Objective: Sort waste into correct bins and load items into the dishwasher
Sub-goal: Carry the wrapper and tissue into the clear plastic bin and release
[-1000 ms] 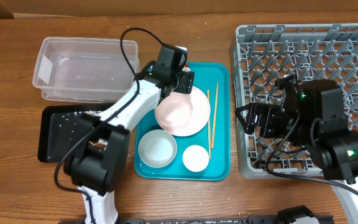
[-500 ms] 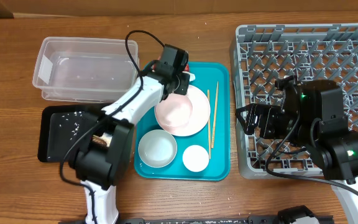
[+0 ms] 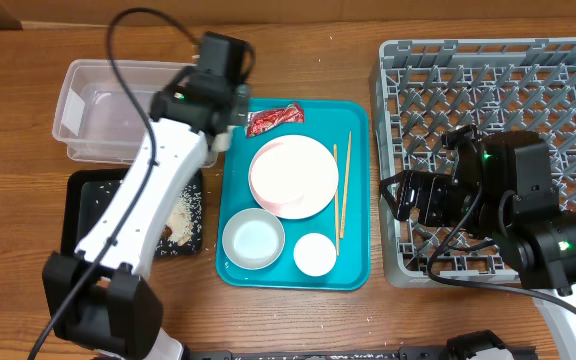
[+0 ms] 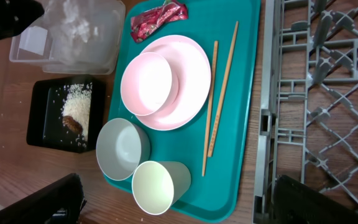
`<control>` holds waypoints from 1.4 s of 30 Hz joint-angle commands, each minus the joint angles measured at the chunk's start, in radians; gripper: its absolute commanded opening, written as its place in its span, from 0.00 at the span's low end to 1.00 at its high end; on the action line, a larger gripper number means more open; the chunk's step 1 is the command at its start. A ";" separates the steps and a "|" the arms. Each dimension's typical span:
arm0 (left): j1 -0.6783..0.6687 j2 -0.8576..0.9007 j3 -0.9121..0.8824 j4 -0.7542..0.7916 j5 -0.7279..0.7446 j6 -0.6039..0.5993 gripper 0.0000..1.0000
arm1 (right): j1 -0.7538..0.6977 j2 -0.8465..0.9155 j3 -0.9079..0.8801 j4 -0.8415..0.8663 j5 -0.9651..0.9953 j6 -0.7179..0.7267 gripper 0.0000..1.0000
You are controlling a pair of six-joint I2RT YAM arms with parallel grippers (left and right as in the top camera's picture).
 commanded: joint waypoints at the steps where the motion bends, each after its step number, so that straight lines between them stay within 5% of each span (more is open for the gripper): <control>1: 0.084 0.011 -0.003 0.039 -0.031 -0.076 0.04 | 0.005 -0.003 0.019 0.003 0.010 -0.007 1.00; 4: 0.131 0.011 -0.003 0.094 0.063 -0.066 0.04 | 0.005 -0.003 0.019 -0.002 0.010 -0.007 1.00; 7: 0.150 0.013 -0.003 0.112 0.082 -0.064 0.35 | 0.005 -0.003 0.019 -0.007 0.010 -0.007 1.00; 9: 0.150 0.014 -0.004 0.108 0.092 -0.064 0.74 | 0.005 -0.003 0.019 -0.008 0.010 -0.007 1.00; 10: 0.146 0.014 -0.004 0.107 0.117 -0.061 0.78 | 0.005 -0.003 0.019 -0.009 0.010 -0.007 1.00; 15: 0.052 0.018 -0.004 0.102 0.279 0.099 0.86 | 0.005 -0.003 0.019 -0.011 0.011 -0.007 1.00; 22: -0.108 0.151 -0.004 0.194 0.199 0.351 0.92 | 0.005 -0.003 0.019 -0.015 0.029 -0.007 1.00; 28: -0.119 0.335 -0.004 0.317 0.111 0.372 0.94 | 0.005 -0.003 0.019 -0.026 0.029 -0.007 1.00; 37: -0.079 0.437 -0.004 0.347 0.129 0.385 0.87 | 0.005 -0.003 0.019 -0.034 0.036 -0.006 1.00; 42: -0.082 0.432 0.002 0.311 0.257 0.380 0.04 | 0.005 -0.003 0.019 -0.033 0.036 -0.006 1.00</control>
